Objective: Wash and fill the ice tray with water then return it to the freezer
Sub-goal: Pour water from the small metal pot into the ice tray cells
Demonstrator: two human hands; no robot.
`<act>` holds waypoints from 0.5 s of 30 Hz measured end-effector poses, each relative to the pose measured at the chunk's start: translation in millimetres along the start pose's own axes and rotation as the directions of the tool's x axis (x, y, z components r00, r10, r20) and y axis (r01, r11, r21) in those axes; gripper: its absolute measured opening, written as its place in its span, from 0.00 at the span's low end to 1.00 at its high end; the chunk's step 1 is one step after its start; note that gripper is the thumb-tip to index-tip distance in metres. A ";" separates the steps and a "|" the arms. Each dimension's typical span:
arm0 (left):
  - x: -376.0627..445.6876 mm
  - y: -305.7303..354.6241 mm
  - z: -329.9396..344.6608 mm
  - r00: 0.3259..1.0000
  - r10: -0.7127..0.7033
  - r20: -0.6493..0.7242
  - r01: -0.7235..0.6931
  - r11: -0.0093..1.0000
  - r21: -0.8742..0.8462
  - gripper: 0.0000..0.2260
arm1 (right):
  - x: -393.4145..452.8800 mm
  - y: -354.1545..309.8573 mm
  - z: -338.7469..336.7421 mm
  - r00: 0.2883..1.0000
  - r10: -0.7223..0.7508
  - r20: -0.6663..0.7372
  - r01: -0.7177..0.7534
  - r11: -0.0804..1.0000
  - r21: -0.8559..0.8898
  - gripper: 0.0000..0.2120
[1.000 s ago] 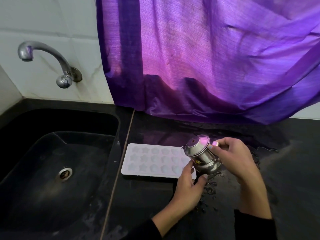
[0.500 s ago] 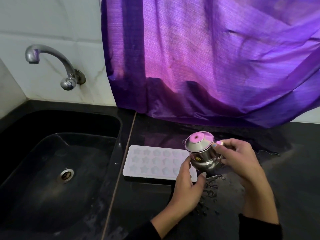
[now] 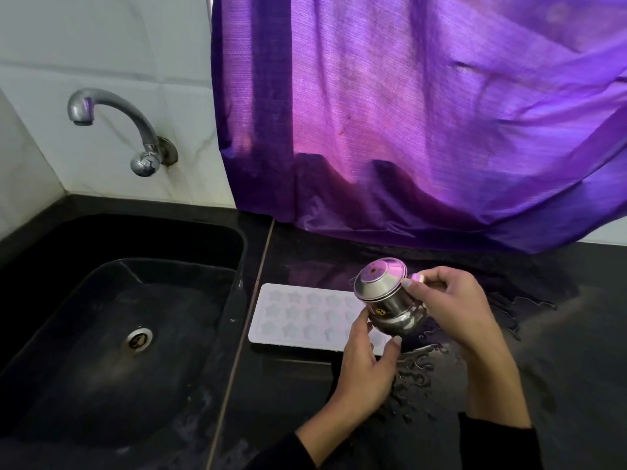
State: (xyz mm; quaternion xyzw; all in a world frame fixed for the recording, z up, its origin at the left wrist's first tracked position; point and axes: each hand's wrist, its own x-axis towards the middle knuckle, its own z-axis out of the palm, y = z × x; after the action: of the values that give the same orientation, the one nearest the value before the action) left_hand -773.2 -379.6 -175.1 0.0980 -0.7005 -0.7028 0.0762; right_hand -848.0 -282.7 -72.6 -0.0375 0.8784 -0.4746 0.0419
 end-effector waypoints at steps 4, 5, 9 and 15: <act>2.8 -1.2 -0.1 1.000 -0.014 -0.007 0.014 1.000 -0.002 0.24 | 1.9 1.4 2.4 1.000 0.010 -0.007 -0.010 1.000 -0.002 0.06; 3.2 -2.0 -0.1 1.000 -0.016 -0.009 0.016 1.000 -0.005 0.25 | 1.9 2.0 3.0 1.000 0.012 -0.009 -0.012 1.000 -0.003 0.07; 3.4 -4.0 -0.9 1.000 -0.026 -0.011 0.026 1.000 -0.012 0.25 | 0.7 2.1 5.2 1.000 0.014 -0.011 -0.015 1.000 -0.016 0.06; 4.3 -7.1 -4.2 0.999 -0.035 -0.033 0.035 0.999 -0.002 0.24 | 0.1 -0.2 10.1 1.000 0.019 0.001 -0.019 0.999 -0.036 0.06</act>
State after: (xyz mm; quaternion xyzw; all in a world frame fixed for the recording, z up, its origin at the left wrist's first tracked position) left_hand -776.1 -384.7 -182.3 0.1218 -0.6969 -0.7028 0.0756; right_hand -847.0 -291.1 -77.9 -0.0300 0.8872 -0.4581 0.0463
